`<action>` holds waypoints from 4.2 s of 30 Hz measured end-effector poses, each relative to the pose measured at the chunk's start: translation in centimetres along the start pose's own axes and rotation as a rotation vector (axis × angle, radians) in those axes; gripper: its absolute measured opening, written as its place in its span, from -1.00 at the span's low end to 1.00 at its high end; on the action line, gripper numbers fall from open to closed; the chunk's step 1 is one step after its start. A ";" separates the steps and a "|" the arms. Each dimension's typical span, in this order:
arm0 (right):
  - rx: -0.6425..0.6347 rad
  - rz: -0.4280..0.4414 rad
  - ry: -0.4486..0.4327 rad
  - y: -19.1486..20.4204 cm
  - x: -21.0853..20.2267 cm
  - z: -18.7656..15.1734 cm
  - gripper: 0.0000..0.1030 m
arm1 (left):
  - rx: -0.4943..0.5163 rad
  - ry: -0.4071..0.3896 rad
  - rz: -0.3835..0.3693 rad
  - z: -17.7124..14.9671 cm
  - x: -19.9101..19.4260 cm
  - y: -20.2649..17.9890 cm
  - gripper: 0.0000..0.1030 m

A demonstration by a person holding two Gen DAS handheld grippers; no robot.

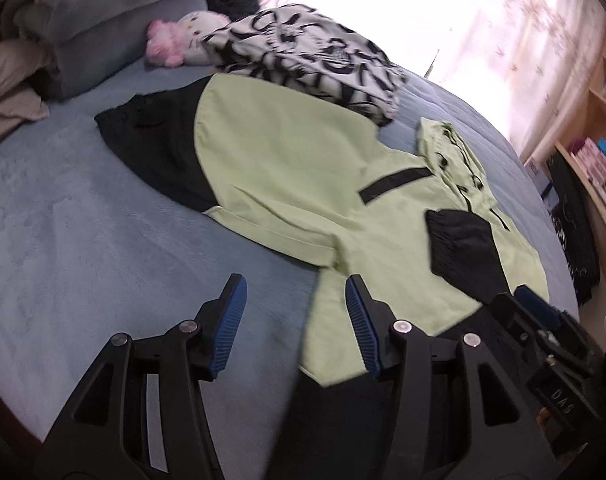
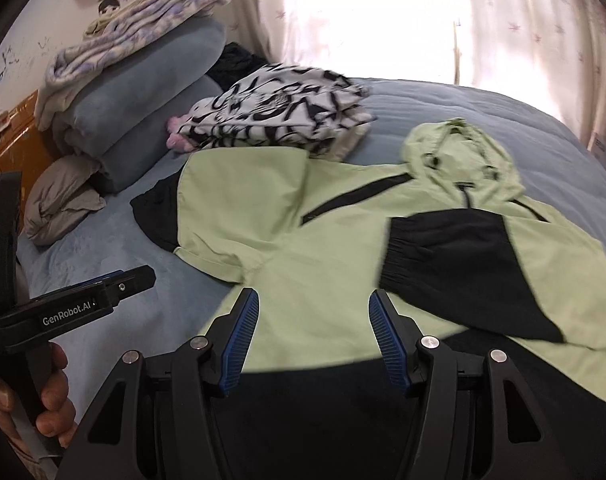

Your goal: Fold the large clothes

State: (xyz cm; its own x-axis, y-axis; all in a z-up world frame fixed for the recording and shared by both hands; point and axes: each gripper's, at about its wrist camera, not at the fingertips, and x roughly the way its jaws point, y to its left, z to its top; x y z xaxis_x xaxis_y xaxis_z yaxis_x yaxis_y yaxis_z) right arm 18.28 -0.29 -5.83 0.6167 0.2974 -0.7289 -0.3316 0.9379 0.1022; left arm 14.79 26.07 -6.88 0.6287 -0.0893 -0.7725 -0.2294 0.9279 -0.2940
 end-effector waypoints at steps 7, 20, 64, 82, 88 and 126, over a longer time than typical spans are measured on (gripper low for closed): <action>-0.019 0.019 0.011 4.2 8.8 3.0 0.14 | -0.098 0.031 -0.089 4.0 4.0 6.4 -0.04; 0.011 0.036 -0.010 7.7 20.9 7.8 0.14 | -0.392 0.104 -0.194 9.9 13.7 19.9 0.13; 0.561 -0.239 -0.207 -32.3 -9.7 -9.1 0.40 | 0.425 0.208 -0.206 -6.2 17.5 -35.0 -0.19; 0.324 -0.031 -0.092 -24.8 -4.1 -6.4 0.41 | 0.236 0.173 -0.258 -5.8 6.5 -22.1 0.37; 0.081 0.026 -0.004 -17.1 0.1 -3.2 0.41 | 0.200 0.109 -0.148 -5.5 4.8 -15.7 0.37; 0.474 -0.162 0.088 -37.9 6.1 -0.7 0.55 | 0.251 0.106 -0.067 2.8 10.8 -10.8 0.37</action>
State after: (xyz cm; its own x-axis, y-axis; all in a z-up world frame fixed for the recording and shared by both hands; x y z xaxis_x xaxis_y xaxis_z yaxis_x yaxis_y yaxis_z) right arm 34.17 -34.11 -14.62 0.5639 0.1442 -0.8132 0.1364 0.9549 0.2639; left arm 26.10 16.13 -10.47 0.5523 -0.1784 -0.8144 0.0098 0.9782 -0.2076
